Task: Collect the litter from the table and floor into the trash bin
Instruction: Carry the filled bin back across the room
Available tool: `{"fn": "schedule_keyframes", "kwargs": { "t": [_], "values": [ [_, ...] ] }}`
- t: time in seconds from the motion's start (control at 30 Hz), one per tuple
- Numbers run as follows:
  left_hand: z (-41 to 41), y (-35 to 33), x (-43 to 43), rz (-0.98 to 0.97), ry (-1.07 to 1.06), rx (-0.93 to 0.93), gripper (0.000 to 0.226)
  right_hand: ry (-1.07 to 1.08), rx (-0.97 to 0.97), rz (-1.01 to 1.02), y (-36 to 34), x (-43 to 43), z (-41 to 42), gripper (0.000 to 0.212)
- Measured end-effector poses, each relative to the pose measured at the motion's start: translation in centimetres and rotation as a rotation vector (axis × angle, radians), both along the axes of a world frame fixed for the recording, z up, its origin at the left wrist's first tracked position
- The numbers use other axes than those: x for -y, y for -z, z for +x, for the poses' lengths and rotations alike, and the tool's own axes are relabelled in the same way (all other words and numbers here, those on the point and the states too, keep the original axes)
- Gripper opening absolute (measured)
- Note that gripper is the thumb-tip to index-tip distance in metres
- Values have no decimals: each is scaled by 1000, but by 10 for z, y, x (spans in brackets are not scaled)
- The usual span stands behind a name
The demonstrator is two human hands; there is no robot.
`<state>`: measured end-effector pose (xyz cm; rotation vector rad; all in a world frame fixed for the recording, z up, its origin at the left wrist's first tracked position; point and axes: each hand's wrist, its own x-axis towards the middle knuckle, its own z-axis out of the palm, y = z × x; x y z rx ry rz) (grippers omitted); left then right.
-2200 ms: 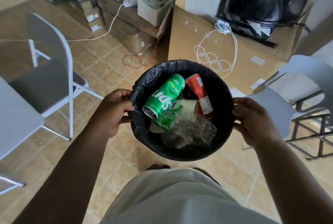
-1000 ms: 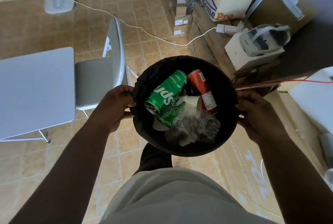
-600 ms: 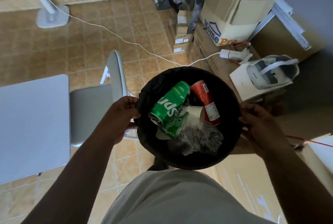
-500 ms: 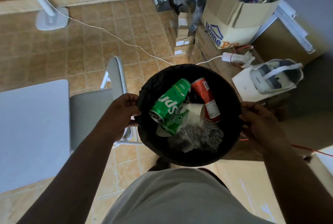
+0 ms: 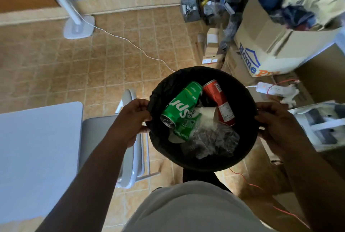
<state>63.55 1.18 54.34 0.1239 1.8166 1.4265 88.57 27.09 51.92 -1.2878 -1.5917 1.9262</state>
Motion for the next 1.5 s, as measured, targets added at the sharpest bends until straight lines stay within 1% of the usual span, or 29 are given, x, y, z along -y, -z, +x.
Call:
{"fn": "schedule_keyframes", "kwargs": {
  "t": [0.13,0.3,0.5,0.7,0.83,0.97,1.17,1.27,1.5],
  "values": [
    [-31,-4,-40,-14,-55,-6,34,-43,-11,-29,3,-53,-46,39],
    [-69,-8,-88,-28,-137,-27,35,-132,-39,-46,-5,-113,-105,49],
    [-109,-8,-133,-21,-244,-48,37,-238,-38,-38,-13,-177,-177,53],
    [-157,-12,-164,9,-319,-54,34,-276,-45,-63,-18,-218,-254,50],
    [-205,-3,-189,11,-357,-42,33,-265,-21,-55,-13,-244,-313,37],
    [-264,8,-213,11,-384,-5,35,-266,2,-53,-11,-271,-376,40],
    [-359,10,-250,13,-395,37,37,-275,77,-20,-23,-308,-471,33],
    [-404,7,-266,21,-406,21,37,-301,92,1,-28,-325,-520,37],
    [-477,4,-281,34,-526,16,38,-383,81,18,-30,-353,-635,35]
  ]
}}
